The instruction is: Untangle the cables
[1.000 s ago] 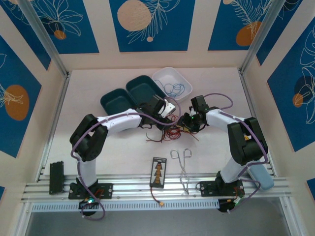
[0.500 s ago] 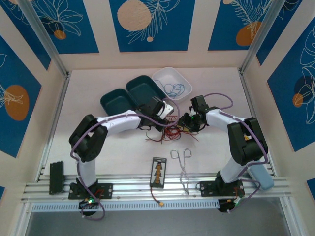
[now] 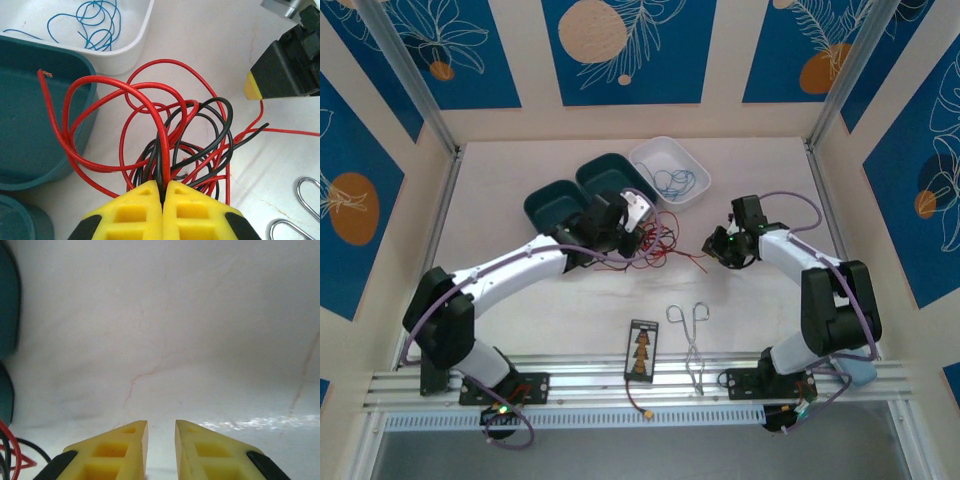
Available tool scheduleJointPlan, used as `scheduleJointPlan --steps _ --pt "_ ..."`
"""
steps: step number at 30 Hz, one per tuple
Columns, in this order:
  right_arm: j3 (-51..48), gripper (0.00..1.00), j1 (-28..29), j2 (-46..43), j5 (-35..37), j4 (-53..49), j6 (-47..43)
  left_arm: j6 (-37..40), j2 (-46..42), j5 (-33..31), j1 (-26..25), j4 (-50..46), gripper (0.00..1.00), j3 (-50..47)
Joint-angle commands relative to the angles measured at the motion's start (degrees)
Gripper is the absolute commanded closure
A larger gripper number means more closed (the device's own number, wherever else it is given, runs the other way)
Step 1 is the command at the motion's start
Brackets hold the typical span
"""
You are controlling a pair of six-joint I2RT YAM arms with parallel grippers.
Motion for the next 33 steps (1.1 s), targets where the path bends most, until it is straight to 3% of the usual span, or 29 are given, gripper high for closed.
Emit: scheduleJointPlan --steps 1,11,17,33 --pt "-1.40 0.79 -0.67 -3.91 0.76 -1.62 0.04 -0.43 -1.17 0.85 0.27 2.65 0.99 -1.55" --pt "-1.98 0.55 3.23 -15.95 0.98 -2.55 -2.56 -4.93 5.89 10.57 0.07 9.76 0.99 -0.34" --pt "-2.90 0.55 5.89 -18.76 -2.50 0.16 3.90 -6.84 11.34 11.89 -0.46 11.30 0.99 2.63" --pt "-3.78 0.52 8.19 -8.74 -5.44 10.97 13.92 -8.50 13.97 12.55 -0.59 13.26 0.99 2.86"
